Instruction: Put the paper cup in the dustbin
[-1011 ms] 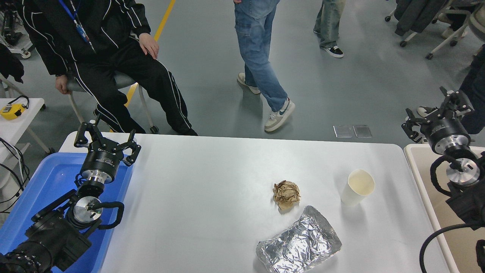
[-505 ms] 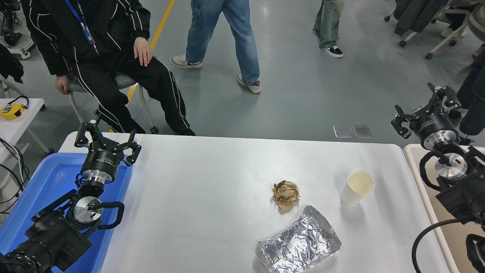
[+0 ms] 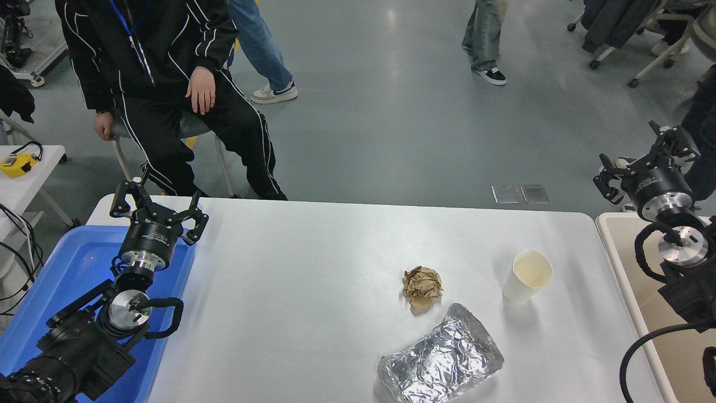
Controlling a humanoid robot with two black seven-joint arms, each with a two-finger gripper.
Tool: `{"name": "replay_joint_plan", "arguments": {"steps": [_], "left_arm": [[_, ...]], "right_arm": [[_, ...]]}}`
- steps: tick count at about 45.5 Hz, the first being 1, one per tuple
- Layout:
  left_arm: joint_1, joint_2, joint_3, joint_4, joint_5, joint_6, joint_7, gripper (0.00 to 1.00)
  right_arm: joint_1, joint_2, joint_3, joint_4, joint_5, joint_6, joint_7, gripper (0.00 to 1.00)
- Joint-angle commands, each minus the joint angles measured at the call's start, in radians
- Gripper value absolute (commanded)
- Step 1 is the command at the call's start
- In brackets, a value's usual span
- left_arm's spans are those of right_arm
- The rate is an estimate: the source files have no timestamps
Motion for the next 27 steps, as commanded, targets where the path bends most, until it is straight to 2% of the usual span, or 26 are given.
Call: {"name": "replay_joint_plan", "arguments": {"steps": [1, 19, 27], "left_arm": [[0.000, 0.001, -0.001, 0.000, 0.001, 0.000, 0.000, 1.00], [0.000, 0.000, 0.001, 0.000, 0.000, 0.000, 0.000, 1.00], [0.000, 0.000, -0.001, 0.000, 0.000, 0.000, 0.000, 1.00]], "right_arm": [[0.026, -0.004, -0.009, 0.007, -0.006, 0.008, -0.002, 0.99], [0.026, -0.095, -0.107, -0.024, -0.014, -0.003, -0.002, 0.99], [0.056, -0.096, -0.358, -0.027, -0.149, 0.003, -0.002, 0.99]]}}
